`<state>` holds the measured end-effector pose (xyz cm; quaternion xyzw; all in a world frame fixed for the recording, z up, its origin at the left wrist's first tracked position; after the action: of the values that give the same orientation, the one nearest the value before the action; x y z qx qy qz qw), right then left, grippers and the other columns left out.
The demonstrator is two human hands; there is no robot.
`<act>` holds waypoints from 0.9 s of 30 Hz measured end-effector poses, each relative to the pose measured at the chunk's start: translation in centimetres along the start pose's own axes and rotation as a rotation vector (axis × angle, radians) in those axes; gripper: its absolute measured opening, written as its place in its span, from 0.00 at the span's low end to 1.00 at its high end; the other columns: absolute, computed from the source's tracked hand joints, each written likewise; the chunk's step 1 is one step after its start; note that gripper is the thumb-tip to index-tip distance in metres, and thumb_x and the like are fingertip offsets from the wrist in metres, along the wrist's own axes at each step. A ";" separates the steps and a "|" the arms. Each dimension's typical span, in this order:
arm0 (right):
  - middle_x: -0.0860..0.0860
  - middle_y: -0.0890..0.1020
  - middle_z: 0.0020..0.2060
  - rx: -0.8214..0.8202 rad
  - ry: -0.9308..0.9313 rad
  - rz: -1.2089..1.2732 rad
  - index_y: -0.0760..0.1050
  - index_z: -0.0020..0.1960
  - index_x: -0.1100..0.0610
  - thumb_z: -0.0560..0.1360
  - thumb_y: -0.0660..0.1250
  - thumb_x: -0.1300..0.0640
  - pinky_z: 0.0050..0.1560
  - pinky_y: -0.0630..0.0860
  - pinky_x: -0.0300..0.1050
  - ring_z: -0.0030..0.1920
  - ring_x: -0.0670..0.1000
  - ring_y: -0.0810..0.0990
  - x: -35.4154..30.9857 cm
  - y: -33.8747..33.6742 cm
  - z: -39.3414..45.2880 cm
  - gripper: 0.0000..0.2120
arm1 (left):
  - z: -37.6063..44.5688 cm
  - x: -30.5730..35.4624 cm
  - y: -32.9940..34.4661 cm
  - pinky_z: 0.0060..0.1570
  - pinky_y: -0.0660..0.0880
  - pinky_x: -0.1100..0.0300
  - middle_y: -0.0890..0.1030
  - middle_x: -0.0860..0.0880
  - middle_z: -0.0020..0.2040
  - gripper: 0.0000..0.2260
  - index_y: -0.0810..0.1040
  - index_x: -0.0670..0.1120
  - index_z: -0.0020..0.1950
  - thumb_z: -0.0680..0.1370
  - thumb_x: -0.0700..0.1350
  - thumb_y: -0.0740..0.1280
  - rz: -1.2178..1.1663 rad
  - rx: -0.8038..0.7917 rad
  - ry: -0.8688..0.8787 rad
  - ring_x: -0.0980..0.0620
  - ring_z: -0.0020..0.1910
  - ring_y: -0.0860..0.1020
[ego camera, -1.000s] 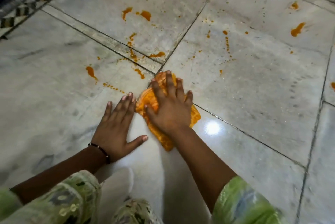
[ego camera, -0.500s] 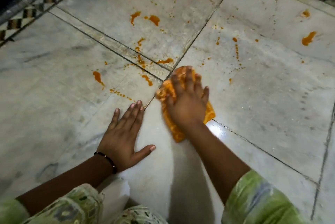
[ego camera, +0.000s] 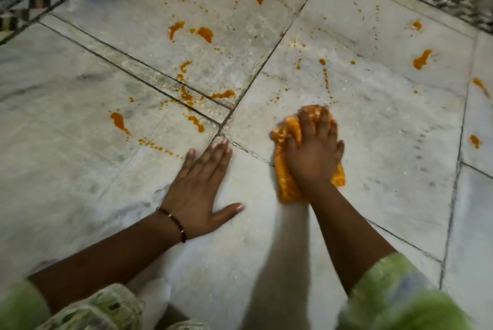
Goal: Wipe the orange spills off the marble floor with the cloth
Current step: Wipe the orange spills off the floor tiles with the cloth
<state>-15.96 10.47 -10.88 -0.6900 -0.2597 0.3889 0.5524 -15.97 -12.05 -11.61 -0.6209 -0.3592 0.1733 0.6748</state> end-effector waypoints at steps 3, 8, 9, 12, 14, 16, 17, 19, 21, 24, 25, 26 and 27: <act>0.49 0.50 0.78 -0.033 -0.360 -0.057 0.55 0.76 0.42 0.75 0.49 0.40 0.72 0.51 0.60 0.77 0.56 0.50 -3.1 0.8 -1.2 0.30 | 4.9 1.3 0.4 0.73 0.46 0.44 0.50 0.45 0.78 0.43 0.51 0.42 0.78 0.74 0.71 0.50 0.091 -0.043 0.101 0.49 0.77 0.47; 0.48 0.56 0.77 -0.108 -0.732 -0.043 0.55 0.75 0.39 0.74 0.52 0.41 0.71 0.58 0.57 0.76 0.52 0.56 4.3 -1.3 -3.1 0.29 | 6.1 0.6 1.1 0.73 0.48 0.44 0.51 0.44 0.78 0.44 0.51 0.41 0.77 0.73 0.72 0.51 0.110 -0.071 0.124 0.48 0.77 0.48; 0.49 0.57 0.76 -0.082 -0.677 -0.045 0.56 0.75 0.39 0.74 0.52 0.40 0.70 0.60 0.59 0.75 0.53 0.58 5.7 -1.8 -1.9 0.29 | 6.0 0.7 1.1 0.72 0.48 0.44 0.51 0.44 0.78 0.44 0.51 0.41 0.77 0.73 0.72 0.51 0.109 -0.064 0.127 0.48 0.77 0.49; 0.49 0.57 0.76 0.011 -0.381 -0.045 0.59 0.74 0.40 0.74 0.50 0.39 0.69 0.60 0.63 0.75 0.56 0.58 6.1 -2.2 2.9 0.29 | 6.1 0.8 1.1 0.72 0.48 0.44 0.50 0.45 0.78 0.44 0.51 0.42 0.77 0.73 0.72 0.52 0.099 -0.053 0.129 0.49 0.77 0.48; 0.48 0.55 0.77 0.071 -0.177 -0.026 0.60 0.74 0.41 0.73 0.47 0.39 0.71 0.56 0.62 0.76 0.56 0.55 3.6 -2.1 5.8 0.29 | 6.1 0.8 1.1 0.72 0.48 0.44 0.50 0.45 0.78 0.43 0.51 0.42 0.77 0.73 0.72 0.51 0.096 -0.054 0.128 0.49 0.77 0.48; 0.47 0.52 0.77 0.024 -0.161 -0.039 0.58 0.74 0.41 0.73 0.45 0.38 0.73 0.52 0.60 0.76 0.55 0.51 0.0 -1.1 6.8 0.30 | 6.0 0.8 1.1 0.72 0.50 0.44 0.52 0.45 0.78 0.43 0.53 0.42 0.77 0.74 0.71 0.51 0.086 -0.060 0.124 0.49 0.77 0.50; 0.46 0.51 0.77 -0.005 -0.237 -0.050 0.57 0.75 0.40 0.73 0.43 0.37 0.73 0.50 0.58 0.77 0.54 0.49 -1.6 -0.4 6.2 0.31 | 6.0 0.8 1.1 0.72 0.51 0.44 0.53 0.45 0.78 0.43 0.53 0.42 0.77 0.74 0.71 0.51 0.082 -0.061 0.126 0.49 0.77 0.50; 0.45 0.49 0.77 -0.051 -0.437 -0.046 0.53 0.75 0.39 0.75 0.42 0.37 0.73 0.47 0.55 0.77 0.52 0.47 -2.7 0.1 3.7 0.29 | 6.0 0.8 1.0 0.71 0.52 0.44 0.53 0.45 0.78 0.43 0.53 0.42 0.77 0.74 0.71 0.51 0.074 -0.056 0.137 0.49 0.77 0.51; 0.43 0.50 0.77 -0.108 -0.601 -0.032 0.52 0.75 0.37 0.77 0.46 0.38 0.72 0.48 0.53 0.77 0.50 0.48 -0.6 0.0 1.0 0.27 | 6.0 0.7 1.0 0.71 0.52 0.45 0.53 0.45 0.78 0.43 0.53 0.42 0.77 0.74 0.71 0.52 0.063 -0.058 0.134 0.49 0.77 0.51; 0.45 0.56 0.75 -0.098 -0.581 -0.030 0.56 0.74 0.37 0.75 0.50 0.39 0.70 0.56 0.57 0.75 0.53 0.58 5.5 -1.7 1.1 0.26 | 6.0 0.7 0.9 0.71 0.51 0.46 0.52 0.45 0.78 0.43 0.52 0.42 0.77 0.74 0.72 0.52 0.057 -0.059 0.133 0.49 0.77 0.51; 0.46 0.56 0.75 -0.078 -0.488 -0.043 0.57 0.73 0.39 0.74 0.49 0.38 0.70 0.58 0.58 0.75 0.55 0.60 7.3 -2.4 2.4 0.27 | 6.0 0.8 0.9 0.71 0.51 0.46 0.52 0.45 0.78 0.43 0.52 0.42 0.77 0.74 0.72 0.52 0.056 -0.060 0.132 0.49 0.77 0.51; 0.47 0.56 0.75 -0.057 -0.376 -0.064 0.56 0.74 0.39 0.74 0.47 0.37 0.70 0.58 0.58 0.75 0.56 0.59 8.4 -2.9 3.8 0.29 | 6.0 0.8 0.9 0.71 0.50 0.46 0.52 0.45 0.78 0.43 0.52 0.42 0.77 0.74 0.72 0.51 0.054 -0.056 0.126 0.49 0.77 0.51; 0.48 0.55 0.76 -0.039 -0.254 -0.080 0.56 0.74 0.40 0.73 0.45 0.36 0.71 0.56 0.59 0.75 0.55 0.57 8.6 -3.1 5.3 0.30 | 6.0 0.8 0.9 0.71 0.50 0.46 0.52 0.45 0.78 0.43 0.52 0.42 0.77 0.74 0.72 0.51 0.055 -0.055 0.122 0.49 0.77 0.51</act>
<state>-15.24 21.05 -10.50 -0.6349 -0.3624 0.4454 0.5169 -19.42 -7.10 -12.43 -0.6582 -0.3050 0.1437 0.6731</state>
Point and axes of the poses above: each hand's wrist, its own z-axis towards the middle knuckle, its own y-axis out of the palm, x = y × z, the point moved 6 cm from there along z, towards the middle knuckle
